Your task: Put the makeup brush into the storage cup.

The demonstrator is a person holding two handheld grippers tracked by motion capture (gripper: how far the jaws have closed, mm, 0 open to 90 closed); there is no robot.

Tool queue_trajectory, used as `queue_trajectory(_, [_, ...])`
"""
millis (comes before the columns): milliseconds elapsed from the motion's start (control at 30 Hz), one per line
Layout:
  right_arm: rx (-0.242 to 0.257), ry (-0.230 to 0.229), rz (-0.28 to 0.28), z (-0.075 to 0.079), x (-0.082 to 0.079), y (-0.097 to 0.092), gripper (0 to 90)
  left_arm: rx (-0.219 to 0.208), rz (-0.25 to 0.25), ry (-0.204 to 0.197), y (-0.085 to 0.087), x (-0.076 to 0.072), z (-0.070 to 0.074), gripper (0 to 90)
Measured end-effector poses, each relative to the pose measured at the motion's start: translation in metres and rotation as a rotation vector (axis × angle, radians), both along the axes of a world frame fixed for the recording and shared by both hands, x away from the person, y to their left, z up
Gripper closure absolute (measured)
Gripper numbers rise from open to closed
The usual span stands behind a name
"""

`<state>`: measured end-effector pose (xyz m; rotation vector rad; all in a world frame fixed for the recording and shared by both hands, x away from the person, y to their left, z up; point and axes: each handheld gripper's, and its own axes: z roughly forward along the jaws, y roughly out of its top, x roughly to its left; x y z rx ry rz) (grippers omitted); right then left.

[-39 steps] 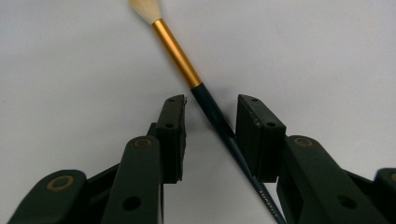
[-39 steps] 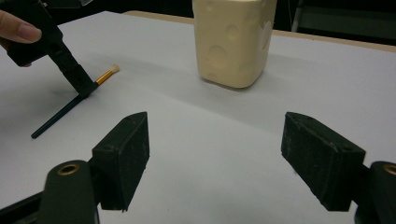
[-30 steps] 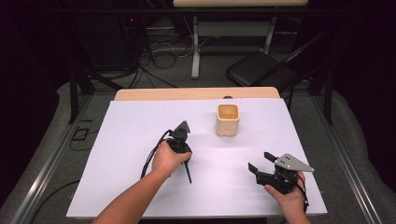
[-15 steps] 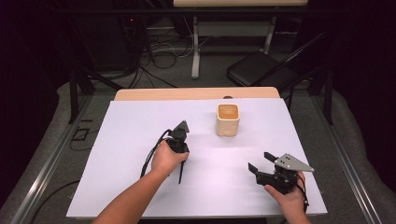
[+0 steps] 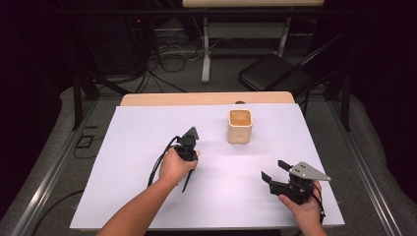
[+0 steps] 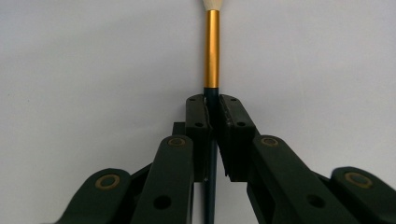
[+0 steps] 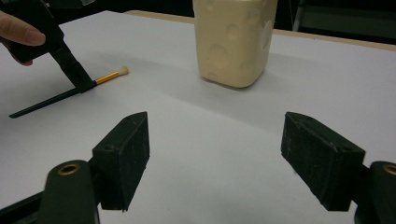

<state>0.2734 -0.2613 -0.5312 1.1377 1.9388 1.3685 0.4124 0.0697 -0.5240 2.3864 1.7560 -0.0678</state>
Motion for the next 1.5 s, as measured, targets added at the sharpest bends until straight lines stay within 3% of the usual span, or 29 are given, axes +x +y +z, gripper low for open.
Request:
queue_trajectory(600, [0.001, 0.006, -0.001, -0.001, 0.001, 0.000, 23.4, -0.031, -0.006, 0.001, 0.005, 0.000, 0.005, 82.9])
queue_trajectory(933, [0.002, 0.008, -0.002, -0.001, 0.001, 0.001, 23.4, -0.071, -0.013, -0.031, 0.017, 0.001, 0.018, 82.9])
queue_trajectory(1333, [0.001, 0.010, -0.004, -0.001, 0.001, 0.001, 23.4, -0.108, -0.061, -0.080, 0.028, -0.003, 0.031, 82.9])
queue_trajectory(1500, [0.000, 0.010, -0.004, -0.001, 0.001, 0.001, 23.4, -0.151, -0.067, -0.106, 0.036, -0.004, 0.038, 82.9])
